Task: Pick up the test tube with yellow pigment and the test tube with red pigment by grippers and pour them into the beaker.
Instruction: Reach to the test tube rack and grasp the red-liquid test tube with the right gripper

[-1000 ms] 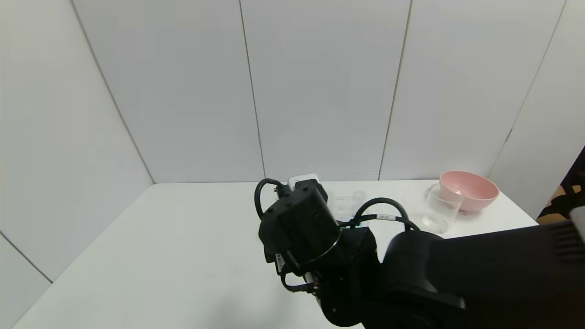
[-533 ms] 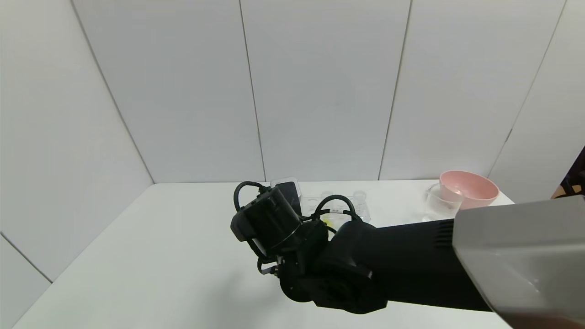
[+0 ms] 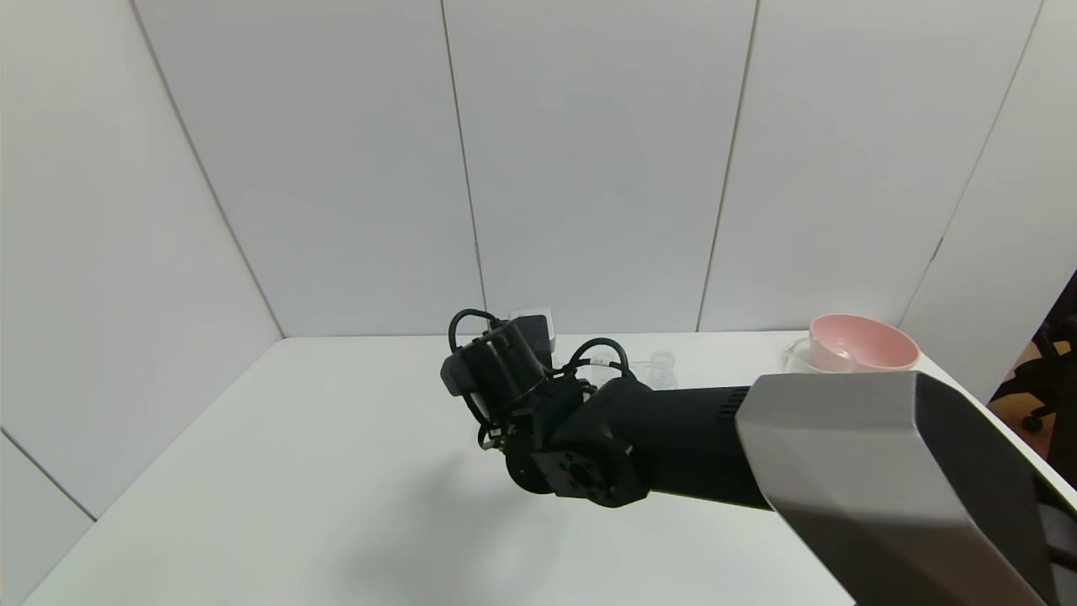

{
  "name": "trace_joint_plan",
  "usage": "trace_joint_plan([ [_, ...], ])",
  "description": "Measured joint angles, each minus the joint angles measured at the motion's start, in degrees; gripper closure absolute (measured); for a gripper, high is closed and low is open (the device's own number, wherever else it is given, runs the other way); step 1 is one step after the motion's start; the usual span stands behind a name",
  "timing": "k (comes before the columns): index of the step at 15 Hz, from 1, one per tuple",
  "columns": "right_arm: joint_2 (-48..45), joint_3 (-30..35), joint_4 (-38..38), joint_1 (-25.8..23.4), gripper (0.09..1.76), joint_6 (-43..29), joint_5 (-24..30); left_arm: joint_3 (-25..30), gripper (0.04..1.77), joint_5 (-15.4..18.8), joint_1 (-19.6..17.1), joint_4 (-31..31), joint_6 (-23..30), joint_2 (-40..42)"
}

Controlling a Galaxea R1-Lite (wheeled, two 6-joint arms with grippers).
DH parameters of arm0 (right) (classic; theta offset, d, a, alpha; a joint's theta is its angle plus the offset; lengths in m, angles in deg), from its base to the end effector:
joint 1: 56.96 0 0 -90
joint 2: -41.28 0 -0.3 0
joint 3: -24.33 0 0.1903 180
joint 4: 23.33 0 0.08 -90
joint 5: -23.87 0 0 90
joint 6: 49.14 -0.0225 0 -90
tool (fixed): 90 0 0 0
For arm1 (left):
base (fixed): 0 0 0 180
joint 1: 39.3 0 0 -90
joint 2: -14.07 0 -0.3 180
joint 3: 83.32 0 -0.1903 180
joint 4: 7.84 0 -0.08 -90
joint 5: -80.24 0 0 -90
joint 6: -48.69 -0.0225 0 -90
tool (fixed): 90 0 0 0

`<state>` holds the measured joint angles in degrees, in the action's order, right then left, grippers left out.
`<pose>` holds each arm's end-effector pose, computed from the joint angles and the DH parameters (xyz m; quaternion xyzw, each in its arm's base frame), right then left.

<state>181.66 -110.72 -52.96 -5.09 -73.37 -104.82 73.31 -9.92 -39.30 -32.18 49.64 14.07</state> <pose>0.3201 0.3850 0.1177 -0.0098 0.2296 0.0627 0.9712 -0.0228 0.0001 0.0738 -0.0083 0.0085 0.0015 0.9999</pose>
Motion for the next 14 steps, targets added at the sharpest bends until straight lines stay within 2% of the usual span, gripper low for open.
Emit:
trace_joint_plan([
  [4,2.73,-1.89,1.43,-1.84,0.14,0.06,-0.11,0.0,0.09,0.0,0.0,0.0,0.0,0.0],
  [9,4.08,-2.02,6.91,-3.04,0.14,0.63,-0.11,0.0,0.09,0.0,0.0,0.0,0.0,0.0],
  [14,5.27,-2.02,14.06,-3.25,0.14,5.71,-0.28,0.0,0.09,0.0,0.0,0.0,0.0,0.0],
])
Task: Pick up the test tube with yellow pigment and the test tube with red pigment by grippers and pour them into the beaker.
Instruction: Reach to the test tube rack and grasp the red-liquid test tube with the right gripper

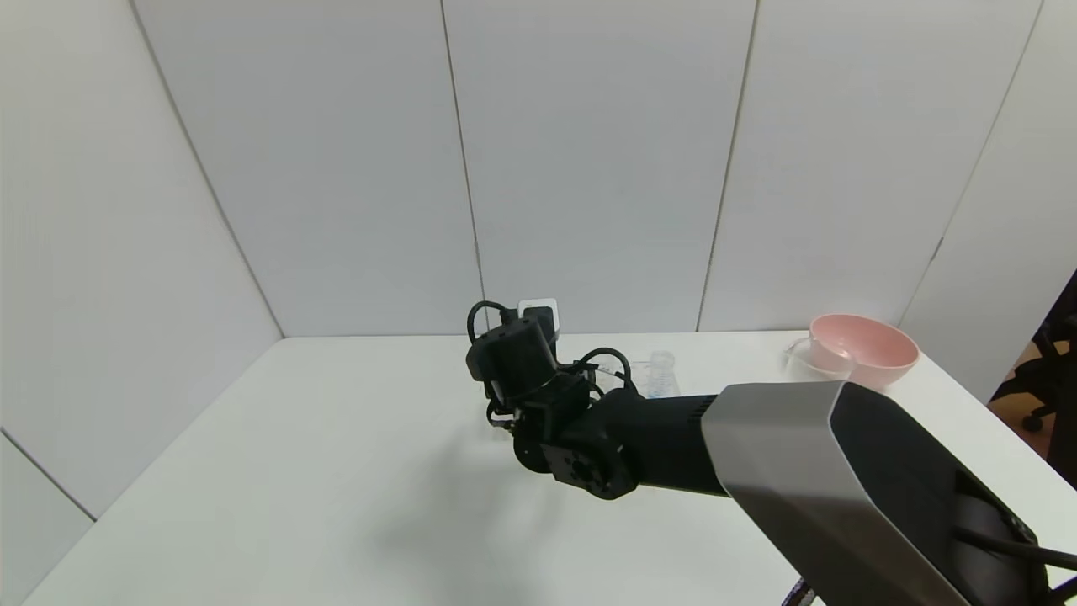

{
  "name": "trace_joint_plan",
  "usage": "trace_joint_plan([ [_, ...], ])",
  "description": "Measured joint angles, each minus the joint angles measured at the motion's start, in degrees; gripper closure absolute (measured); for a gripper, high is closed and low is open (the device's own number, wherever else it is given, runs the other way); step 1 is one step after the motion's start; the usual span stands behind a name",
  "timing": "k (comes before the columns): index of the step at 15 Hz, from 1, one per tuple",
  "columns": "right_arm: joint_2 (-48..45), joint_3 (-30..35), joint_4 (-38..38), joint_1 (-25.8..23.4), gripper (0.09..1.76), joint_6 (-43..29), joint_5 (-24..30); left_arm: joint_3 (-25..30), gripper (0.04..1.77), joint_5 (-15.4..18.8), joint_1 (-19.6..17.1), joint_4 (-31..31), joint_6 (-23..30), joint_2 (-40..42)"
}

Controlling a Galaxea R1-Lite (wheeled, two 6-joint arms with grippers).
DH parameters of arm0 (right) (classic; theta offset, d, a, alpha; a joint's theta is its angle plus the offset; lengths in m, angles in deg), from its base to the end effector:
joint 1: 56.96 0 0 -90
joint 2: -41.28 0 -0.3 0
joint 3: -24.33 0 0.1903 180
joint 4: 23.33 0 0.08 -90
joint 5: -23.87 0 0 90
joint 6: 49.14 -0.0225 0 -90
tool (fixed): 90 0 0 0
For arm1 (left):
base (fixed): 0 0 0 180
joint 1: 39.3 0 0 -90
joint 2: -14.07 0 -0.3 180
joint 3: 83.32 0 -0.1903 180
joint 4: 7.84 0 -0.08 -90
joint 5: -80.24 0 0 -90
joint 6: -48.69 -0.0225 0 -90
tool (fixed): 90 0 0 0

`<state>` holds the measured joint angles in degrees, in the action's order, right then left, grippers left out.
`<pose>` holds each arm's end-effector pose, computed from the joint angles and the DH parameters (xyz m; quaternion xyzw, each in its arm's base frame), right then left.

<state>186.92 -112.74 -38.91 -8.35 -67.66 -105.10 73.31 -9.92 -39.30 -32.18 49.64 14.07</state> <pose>0.3576 0.3844 0.1011 0.0139 0.1623 0.0568 0.9850 -0.0228 0.0001 0.0738 -0.0083 0.0085 0.0015 0.9999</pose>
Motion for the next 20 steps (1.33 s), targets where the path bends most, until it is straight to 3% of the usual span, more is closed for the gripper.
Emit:
trace_joint_plan([
  [15,1.49,0.04,2.57,-0.33,0.14,2.38,0.0,0.0,0.09,0.0,0.0,0.0,0.0,0.0],
  [16,1.39,0.04,2.5,-0.3,0.21,2.4,0.02,0.0,0.09,0.0,0.0,0.0,0.0,0.0],
  [20,1.13,0.44,1.56,0.0,0.83,2.43,0.05,0.0,0.09,0.02,0.0,0.0,0.0,0.0],
])
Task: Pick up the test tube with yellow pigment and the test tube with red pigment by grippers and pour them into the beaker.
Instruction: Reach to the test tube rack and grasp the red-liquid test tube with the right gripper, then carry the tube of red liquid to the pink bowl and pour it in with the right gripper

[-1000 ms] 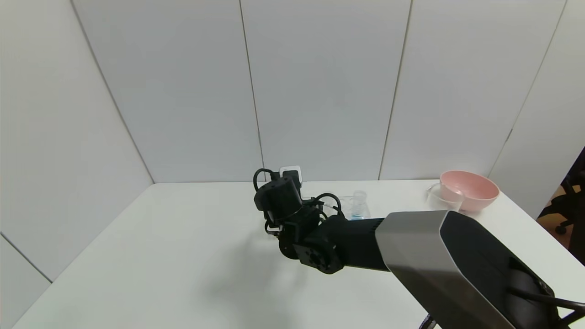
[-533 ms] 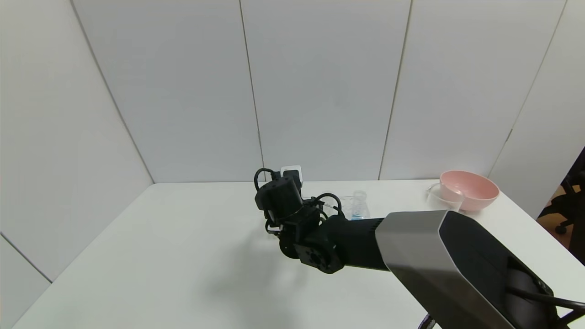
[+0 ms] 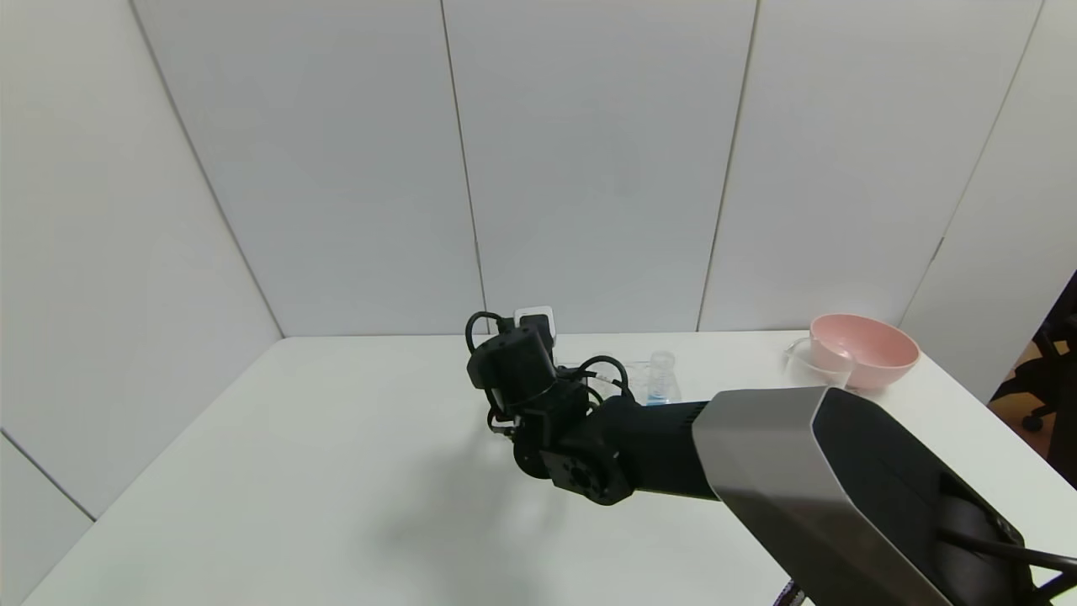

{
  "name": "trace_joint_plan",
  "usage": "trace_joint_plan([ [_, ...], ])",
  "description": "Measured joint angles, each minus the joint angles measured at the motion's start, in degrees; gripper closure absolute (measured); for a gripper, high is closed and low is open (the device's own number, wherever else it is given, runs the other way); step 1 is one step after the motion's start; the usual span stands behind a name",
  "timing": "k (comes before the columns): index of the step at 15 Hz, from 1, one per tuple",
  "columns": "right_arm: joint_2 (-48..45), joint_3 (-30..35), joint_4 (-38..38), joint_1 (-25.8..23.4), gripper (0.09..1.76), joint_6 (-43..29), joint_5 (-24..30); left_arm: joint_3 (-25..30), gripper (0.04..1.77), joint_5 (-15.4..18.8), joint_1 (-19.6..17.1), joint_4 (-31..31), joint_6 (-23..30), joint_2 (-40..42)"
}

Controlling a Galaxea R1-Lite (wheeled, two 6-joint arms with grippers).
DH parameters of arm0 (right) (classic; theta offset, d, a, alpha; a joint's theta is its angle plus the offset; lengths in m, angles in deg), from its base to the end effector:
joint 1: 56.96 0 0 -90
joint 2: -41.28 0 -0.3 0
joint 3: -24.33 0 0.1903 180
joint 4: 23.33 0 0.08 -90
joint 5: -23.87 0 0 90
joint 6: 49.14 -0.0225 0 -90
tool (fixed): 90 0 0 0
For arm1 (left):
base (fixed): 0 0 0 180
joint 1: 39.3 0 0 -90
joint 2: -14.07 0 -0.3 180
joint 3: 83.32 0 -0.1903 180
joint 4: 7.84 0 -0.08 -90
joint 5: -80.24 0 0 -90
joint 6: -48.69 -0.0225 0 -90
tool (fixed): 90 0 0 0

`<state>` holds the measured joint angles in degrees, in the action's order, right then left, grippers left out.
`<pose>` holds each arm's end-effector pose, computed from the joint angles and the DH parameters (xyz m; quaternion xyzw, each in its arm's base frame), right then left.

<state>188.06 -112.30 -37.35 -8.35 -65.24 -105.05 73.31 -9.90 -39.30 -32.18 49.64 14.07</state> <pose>0.3592 0.3862 0.0909 -0.0069 0.1613 0.0606 0.9850 -0.0228 0.0001 0.0738 -0.0083 0.0085 0.0013 0.9999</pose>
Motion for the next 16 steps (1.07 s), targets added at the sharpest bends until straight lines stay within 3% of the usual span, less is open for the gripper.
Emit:
trace_joint_plan([
  [3,-0.38,0.43,-0.43,-0.09,1.15,0.0,-0.07,0.0,0.09,-0.02,0.0,0.0,0.0,0.0],
  [4,-0.41,0.54,-0.49,-0.13,1.34,0.0,-0.07,0.0,0.09,-0.02,0.0,0.0,0.0,0.0],
  [16,-0.61,0.54,-0.32,-0.22,1.34,0.0,-0.02,0.0,0.09,-0.02,0.0,0.0,0.0,0.0],
])
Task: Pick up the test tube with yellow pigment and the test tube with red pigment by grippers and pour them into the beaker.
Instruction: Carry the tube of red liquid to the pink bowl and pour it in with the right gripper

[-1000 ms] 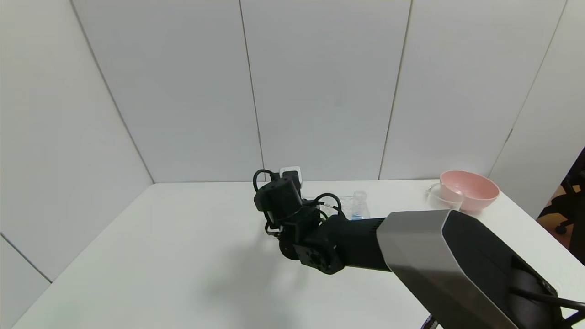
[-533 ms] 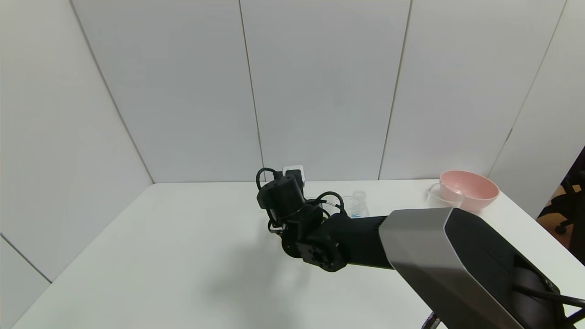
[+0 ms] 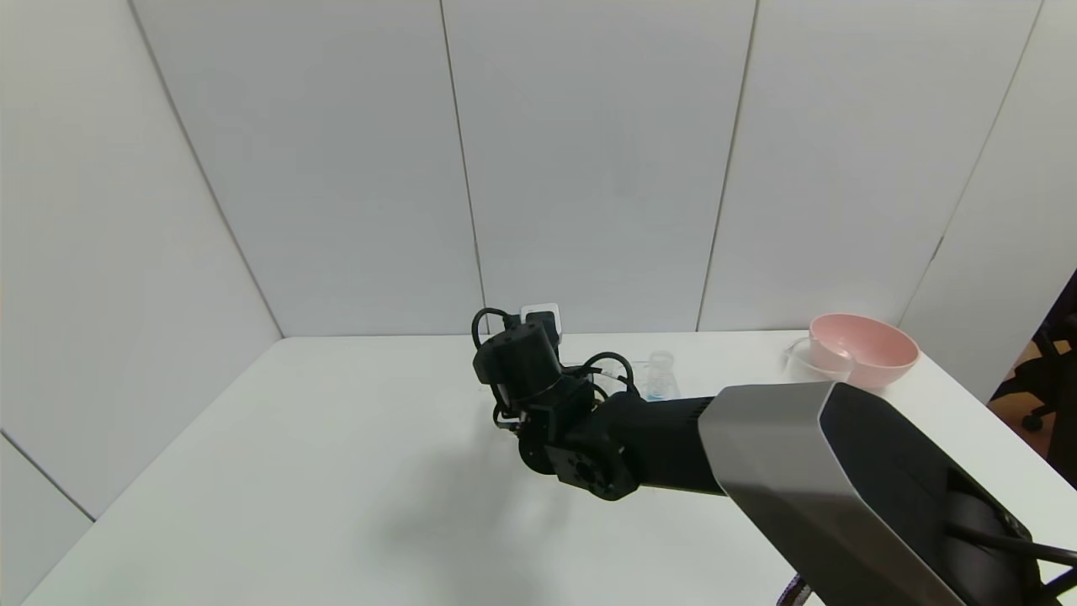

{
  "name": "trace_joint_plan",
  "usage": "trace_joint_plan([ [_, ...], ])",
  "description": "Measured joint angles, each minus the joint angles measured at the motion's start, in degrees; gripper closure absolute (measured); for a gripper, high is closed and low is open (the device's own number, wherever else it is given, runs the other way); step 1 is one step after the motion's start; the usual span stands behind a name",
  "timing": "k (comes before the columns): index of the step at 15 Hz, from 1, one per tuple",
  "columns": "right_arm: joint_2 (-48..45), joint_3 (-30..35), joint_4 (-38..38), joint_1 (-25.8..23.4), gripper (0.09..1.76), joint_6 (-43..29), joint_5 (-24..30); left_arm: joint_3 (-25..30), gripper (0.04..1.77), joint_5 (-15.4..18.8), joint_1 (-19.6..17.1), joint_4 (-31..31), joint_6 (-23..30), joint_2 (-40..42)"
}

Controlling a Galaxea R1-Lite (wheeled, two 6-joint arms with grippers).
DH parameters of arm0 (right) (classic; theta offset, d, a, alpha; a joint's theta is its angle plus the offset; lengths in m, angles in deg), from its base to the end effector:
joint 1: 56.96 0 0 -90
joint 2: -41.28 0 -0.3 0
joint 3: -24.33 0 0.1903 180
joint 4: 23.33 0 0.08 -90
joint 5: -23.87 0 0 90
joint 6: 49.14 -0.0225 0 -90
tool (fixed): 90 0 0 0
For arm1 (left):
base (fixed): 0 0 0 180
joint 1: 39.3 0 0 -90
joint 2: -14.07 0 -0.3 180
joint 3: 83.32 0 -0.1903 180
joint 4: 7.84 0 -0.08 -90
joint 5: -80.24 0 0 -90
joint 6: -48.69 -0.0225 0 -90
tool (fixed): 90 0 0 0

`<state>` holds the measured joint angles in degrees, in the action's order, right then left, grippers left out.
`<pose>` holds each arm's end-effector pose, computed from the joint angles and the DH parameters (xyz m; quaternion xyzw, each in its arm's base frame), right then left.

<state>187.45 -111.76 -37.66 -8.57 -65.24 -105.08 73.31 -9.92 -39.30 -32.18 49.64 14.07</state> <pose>0.3594 0.3834 0.0934 -0.0081 0.1627 0.0582 0.9849 -0.0228 0.0001 0.0738 -0.0083 0.0085 0.0015 0.9999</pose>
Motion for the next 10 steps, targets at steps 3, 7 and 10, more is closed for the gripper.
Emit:
trace_joint_plan([
  [3,-0.2,0.0,-0.06,-0.06,1.34,0.0,-0.02,0.0,0.09,0.0,0.0,0.0,0.0,0.0],
  [7,-2.73,-0.01,-0.01,-0.06,1.34,1.29,0.09,0.0,0.09,0.0,0.0,0.0,0.0,0.0],
  [10,-5.62,-0.01,-0.11,0.09,1.34,3.86,0.24,0.0,0.09,0.02,0.0,0.0,0.0,0.0],
])
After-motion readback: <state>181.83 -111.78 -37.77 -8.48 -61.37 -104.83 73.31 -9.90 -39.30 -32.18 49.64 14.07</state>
